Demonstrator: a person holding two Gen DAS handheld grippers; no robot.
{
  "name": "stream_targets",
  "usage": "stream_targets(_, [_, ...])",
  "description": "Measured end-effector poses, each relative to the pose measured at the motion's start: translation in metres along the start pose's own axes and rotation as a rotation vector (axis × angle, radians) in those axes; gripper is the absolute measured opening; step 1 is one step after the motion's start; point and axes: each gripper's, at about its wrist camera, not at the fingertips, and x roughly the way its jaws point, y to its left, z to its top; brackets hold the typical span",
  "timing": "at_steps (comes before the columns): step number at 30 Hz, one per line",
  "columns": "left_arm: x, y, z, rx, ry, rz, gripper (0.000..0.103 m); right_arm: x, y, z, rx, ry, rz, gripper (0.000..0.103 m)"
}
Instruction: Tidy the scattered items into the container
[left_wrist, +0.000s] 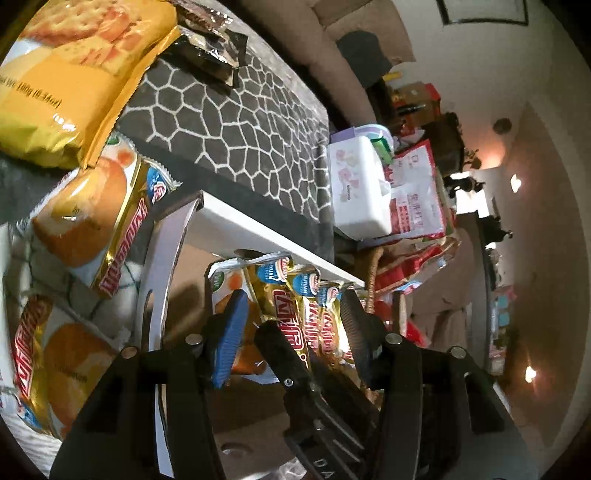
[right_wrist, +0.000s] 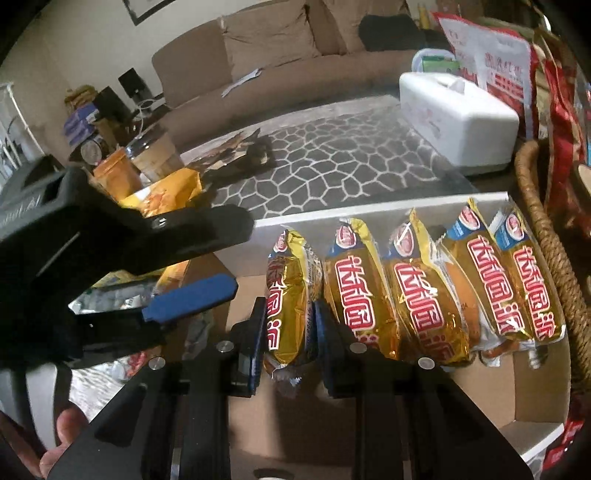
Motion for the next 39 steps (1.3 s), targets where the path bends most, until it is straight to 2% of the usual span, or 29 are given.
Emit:
stream_targets(7, [0.006,-0.01,0.002,0.042,0.024,0.037,0.052,0.004,0.006,-0.001,-0.025,-0.007,-0.029,0.027])
stream_targets(10, [0.006,-0.01,0.002,0.046,0.026,0.039,0.052,-0.01,-0.003,-0.003,-0.007,-0.034,-0.004,0.027])
stream_targets(15, [0.007,-0.01,0.001,0.052,0.026,0.047,0.053,-0.036,-0.011,-0.011,-0.05,-0.045,0.022,0.027])
stream_targets(18, [0.006,-0.011,-0.001,0.06,0.031,0.054,0.056,-0.047,-0.016,-0.015,-0.088,-0.053,0.009,0.028])
stream_targets(25, [0.004,-0.019,-0.017,0.078,0.048,0.082,0.059,-0.064,-0.024,-0.021,-0.08,-0.038,0.018,0.033])
stream_targets(26, [0.004,-0.02,-0.02,0.084,0.05,0.082,0.059,-0.065,-0.024,-0.022,-0.083,-0.025,0.013,0.036])
stream_targets(31, [0.008,-0.028,-0.017,0.078,0.052,0.084,0.062,-0.058,-0.024,-0.028,-0.065,0.062,0.058,0.036])
stream_targets(34, [0.013,-0.041,-0.016,0.116,0.056,0.096,0.062,-0.043,-0.03,-0.028,0.006,0.131,0.115,0.027])
stream_targets(39, [0.024,-0.047,-0.011,0.131,0.074,0.137,0.062,-0.023,-0.04,-0.025,0.088,0.17,0.166,0.027])
